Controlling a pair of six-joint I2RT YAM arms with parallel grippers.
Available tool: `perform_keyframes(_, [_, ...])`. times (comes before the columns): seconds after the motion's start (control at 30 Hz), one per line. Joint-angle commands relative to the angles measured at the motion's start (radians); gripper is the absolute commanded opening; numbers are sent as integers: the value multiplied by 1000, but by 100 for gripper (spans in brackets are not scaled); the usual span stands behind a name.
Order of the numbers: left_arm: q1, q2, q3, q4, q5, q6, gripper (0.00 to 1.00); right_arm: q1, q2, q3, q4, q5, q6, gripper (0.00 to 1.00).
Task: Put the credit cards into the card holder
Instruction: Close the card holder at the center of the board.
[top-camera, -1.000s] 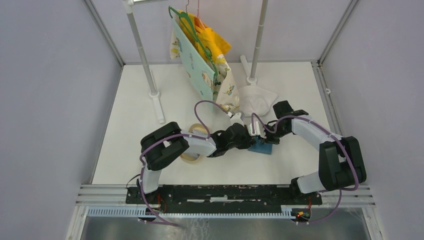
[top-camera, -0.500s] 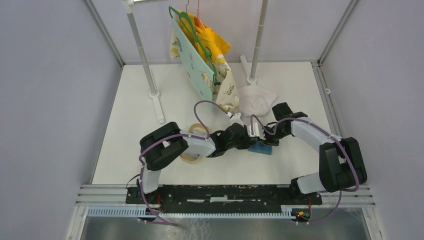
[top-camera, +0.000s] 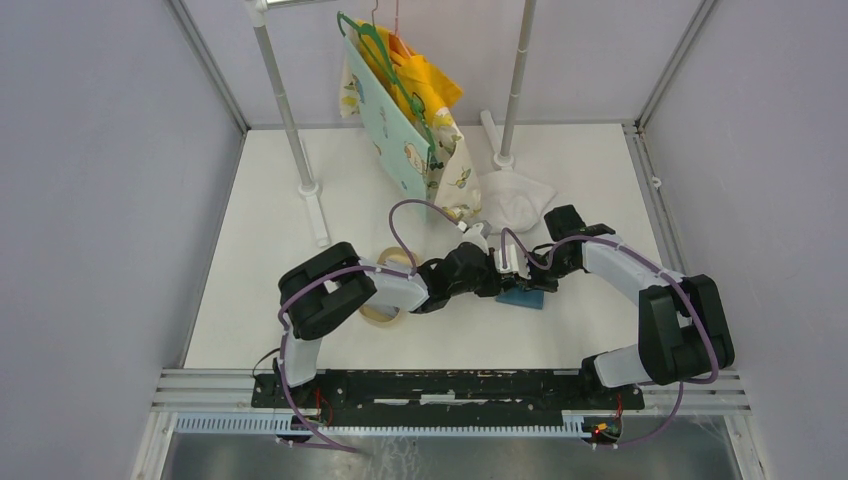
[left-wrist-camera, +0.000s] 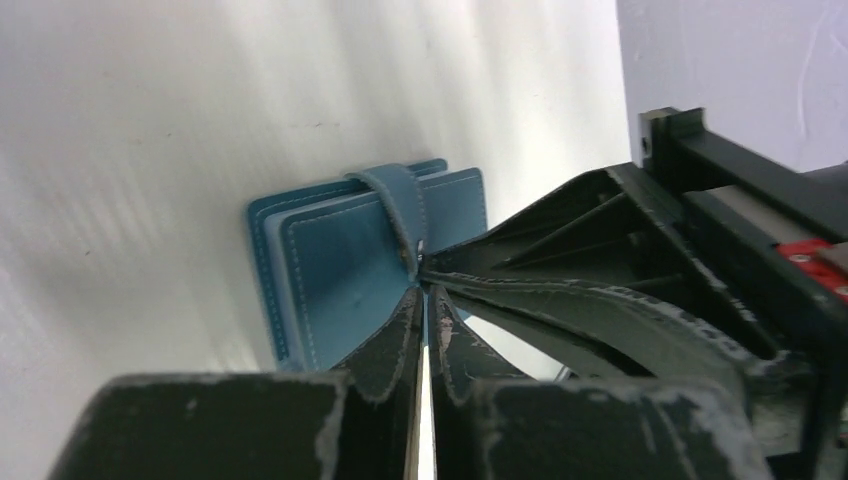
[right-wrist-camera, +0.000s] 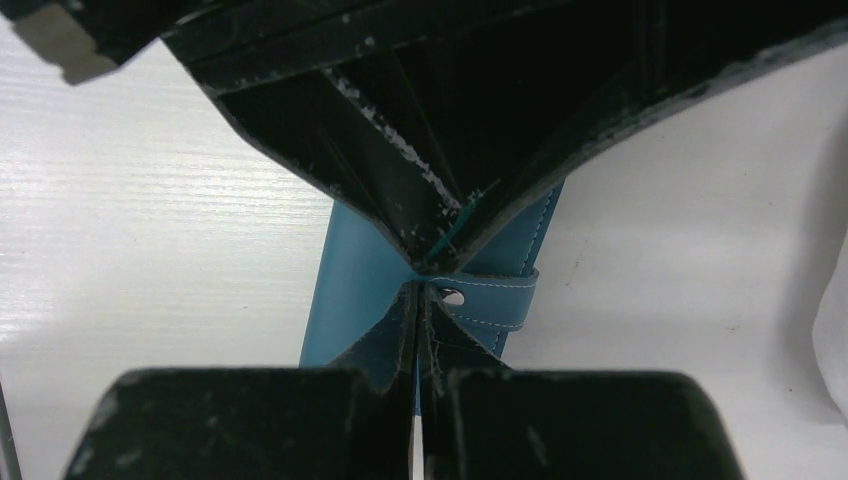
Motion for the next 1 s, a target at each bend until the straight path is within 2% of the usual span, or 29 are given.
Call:
perform_keyframes(0.0, [13, -16, -3, 121, 44, -33, 12, 11, -5, -24, -15, 11, 12, 0])
perform_keyframes(0.5, [39, 96, 68, 185, 115, -46, 10, 12, -5, -27, -13, 8, 14, 0])
perform_keyframes(0.97, [44, 47, 21, 203, 64, -46, 7, 11, -7, -30, -11, 6, 15, 0])
